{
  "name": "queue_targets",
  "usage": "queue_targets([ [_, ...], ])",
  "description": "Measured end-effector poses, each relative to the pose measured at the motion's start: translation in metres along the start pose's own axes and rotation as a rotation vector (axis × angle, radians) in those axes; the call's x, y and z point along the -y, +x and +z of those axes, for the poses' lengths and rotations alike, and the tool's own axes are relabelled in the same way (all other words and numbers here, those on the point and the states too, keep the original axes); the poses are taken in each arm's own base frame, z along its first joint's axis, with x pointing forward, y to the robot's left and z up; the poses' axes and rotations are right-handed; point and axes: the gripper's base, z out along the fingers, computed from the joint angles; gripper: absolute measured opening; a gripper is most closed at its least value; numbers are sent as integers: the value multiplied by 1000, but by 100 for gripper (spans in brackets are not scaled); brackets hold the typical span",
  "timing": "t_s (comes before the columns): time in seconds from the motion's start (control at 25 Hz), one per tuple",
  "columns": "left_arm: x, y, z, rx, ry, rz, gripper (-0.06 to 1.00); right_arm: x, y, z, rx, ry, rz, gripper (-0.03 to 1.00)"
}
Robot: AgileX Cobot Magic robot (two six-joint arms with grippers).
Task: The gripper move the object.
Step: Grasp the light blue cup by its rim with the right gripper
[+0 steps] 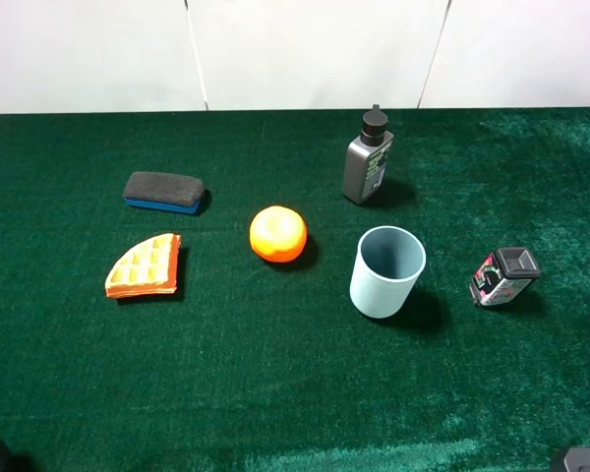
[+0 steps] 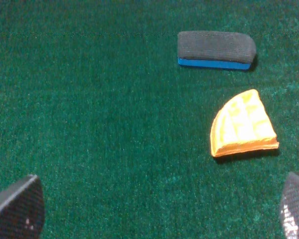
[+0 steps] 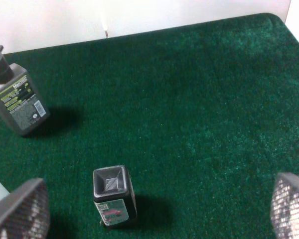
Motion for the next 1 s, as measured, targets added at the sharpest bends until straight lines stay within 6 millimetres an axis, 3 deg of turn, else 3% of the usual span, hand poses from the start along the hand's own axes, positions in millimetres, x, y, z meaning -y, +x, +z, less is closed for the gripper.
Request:
queue_targets([
  [1.0, 0, 0, 0, 0, 0, 0, 95, -1, -4, -2, 23, -9, -5, 67],
])
